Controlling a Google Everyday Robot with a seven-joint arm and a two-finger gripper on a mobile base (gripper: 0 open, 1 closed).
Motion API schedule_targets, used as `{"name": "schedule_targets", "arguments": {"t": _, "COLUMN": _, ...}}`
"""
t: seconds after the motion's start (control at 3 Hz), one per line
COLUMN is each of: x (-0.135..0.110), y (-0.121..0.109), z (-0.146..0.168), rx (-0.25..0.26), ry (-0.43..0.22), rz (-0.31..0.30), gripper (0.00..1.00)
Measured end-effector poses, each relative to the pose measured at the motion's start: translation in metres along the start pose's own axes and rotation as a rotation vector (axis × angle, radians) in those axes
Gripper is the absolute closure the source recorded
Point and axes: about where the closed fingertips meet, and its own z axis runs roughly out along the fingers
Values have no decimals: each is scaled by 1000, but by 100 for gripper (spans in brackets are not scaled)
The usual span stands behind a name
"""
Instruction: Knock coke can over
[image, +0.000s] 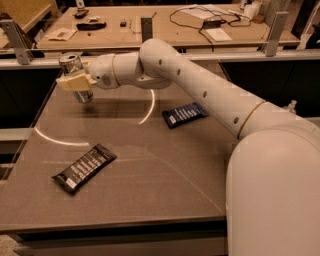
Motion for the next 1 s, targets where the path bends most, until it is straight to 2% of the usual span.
{"name": "schedule_targets", "arguments": {"t": 0.33, "x": -17, "y": -5, "z": -4, "rx": -21, "ry": 44, "rz": -123, "gripper": 100}}
{"name": "schedule_targets", "arguments": {"t": 0.67, "x": -35, "y": -7, "z": -9, "rx": -65, "ry": 124, "rz": -283, "gripper": 100}}
{"name": "schedule_targets", "arguments": {"t": 1.0, "x": -51, "y": -3, "z": -15, "rx": -153, "ry": 215, "rz": -482, "gripper": 100}}
